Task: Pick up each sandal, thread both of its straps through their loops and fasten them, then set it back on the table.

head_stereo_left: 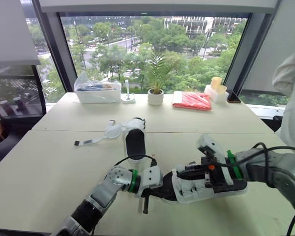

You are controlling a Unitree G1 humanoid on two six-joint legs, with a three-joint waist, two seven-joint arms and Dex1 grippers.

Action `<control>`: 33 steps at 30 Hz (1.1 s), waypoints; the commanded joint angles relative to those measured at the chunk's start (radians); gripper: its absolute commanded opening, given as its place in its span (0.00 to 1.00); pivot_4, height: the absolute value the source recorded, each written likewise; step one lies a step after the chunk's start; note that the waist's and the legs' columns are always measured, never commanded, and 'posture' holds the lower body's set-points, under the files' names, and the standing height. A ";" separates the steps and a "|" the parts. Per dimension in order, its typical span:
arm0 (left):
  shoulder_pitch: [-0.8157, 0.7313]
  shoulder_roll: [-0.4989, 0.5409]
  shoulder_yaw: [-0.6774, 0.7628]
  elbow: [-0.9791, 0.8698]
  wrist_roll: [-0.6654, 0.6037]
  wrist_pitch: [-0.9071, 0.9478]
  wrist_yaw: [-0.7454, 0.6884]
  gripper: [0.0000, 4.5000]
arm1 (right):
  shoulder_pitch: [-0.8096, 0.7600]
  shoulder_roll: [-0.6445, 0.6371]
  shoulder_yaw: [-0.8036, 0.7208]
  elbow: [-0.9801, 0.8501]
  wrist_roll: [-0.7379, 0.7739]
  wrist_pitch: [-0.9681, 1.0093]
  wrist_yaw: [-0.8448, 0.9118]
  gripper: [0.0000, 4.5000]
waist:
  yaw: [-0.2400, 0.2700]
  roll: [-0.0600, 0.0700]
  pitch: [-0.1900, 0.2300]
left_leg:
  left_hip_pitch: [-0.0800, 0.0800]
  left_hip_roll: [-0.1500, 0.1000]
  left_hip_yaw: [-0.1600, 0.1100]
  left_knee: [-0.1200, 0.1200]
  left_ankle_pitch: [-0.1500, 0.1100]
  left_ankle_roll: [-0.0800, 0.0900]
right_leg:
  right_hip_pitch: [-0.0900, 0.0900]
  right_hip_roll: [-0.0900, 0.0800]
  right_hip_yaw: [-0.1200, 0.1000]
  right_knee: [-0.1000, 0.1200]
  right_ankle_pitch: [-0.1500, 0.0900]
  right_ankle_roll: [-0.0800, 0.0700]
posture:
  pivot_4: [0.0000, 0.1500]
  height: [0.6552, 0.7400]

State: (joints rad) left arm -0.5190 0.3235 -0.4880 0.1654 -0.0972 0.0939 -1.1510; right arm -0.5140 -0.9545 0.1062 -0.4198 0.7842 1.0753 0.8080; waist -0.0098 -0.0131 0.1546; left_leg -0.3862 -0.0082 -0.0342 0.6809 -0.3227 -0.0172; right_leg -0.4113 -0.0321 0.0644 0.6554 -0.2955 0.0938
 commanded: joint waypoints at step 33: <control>0.041 0.014 -0.040 0.007 0.070 0.030 0.016 0.00 | -0.062 0.044 0.044 0.123 -0.158 -0.175 0.233 0.01 | 0.000 0.001 -0.001 | 0.001 0.000 0.000 0.001 0.000 0.000 | 0.002 0.000 0.000 0.000 0.001 0.001 | 1.00 1.00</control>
State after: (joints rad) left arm -0.5035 0.3246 -0.4883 0.1342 -0.0740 0.0987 -1.1350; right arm -0.5387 -0.9185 0.1670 -0.3111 0.6588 0.9472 1.0354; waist -0.0102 -0.0121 0.1541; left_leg -0.3850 -0.0083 -0.0343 0.6818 -0.3227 -0.0172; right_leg -0.4096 -0.0322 0.0644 0.6554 -0.2945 0.0943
